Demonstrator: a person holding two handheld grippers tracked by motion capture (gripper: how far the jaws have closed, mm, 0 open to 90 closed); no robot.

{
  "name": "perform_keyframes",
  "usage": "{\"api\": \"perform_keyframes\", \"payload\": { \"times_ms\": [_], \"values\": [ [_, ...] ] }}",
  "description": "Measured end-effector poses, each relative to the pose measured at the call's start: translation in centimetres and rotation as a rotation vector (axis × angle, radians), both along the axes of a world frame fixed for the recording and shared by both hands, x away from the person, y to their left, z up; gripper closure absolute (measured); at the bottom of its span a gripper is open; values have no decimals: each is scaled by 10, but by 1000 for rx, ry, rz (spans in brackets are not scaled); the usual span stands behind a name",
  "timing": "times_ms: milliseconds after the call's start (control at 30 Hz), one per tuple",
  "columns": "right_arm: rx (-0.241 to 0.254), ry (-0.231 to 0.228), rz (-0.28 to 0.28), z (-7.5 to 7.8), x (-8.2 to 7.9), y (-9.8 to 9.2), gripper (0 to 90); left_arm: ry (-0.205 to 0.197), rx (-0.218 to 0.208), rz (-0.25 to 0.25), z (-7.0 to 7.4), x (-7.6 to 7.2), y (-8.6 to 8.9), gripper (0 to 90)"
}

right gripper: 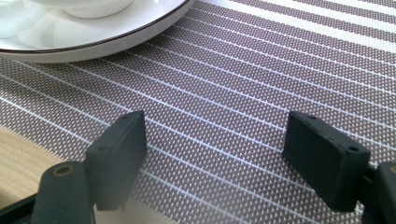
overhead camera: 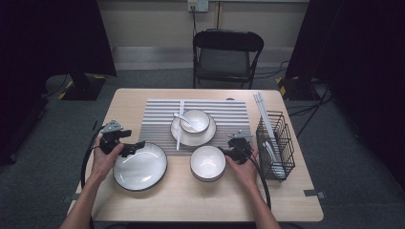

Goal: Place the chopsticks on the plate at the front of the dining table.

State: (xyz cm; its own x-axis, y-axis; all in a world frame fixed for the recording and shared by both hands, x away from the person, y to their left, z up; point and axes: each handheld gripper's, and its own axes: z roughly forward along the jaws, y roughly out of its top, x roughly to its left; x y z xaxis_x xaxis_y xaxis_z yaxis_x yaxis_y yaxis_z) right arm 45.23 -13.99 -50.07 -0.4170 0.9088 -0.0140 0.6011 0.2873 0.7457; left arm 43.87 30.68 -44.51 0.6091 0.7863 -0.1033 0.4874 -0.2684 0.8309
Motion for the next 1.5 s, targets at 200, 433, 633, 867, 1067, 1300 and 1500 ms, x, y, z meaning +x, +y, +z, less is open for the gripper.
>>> {"api": "perform_keyframes", "payload": {
  "times_ms": [200, 433, 633, 867, 1067, 1300, 1500],
  "values": [
    [-1, -1, 1, 0, 0, 0, 211, 9, 10, 67, -2, 0, 18, 162],
    [0, 1, -1, 0, 0, 0, 211, 16, 28, 115, -10, 1, 36, 164],
    [0, 0, -1, 0, 0, 0, 211, 40, 30, 184, -22, 4, 60, 166],
    [0, 0, -1, 0, 0, 0, 211, 70, 81, 227, -37, 6, 72, 166],
    [0, 0, -1, 0, 0, 0, 211, 71, 100, 267, -46, 7, 79, 183],
    [1, 1, -1, 0, 0, 0, 211, 88, 150, 292, -57, 8, 81, 183],
    [1, 1, -1, 0, 0, 0, 211, 86, 163, 298, -58, 10, 78, 151]
  ]
}}
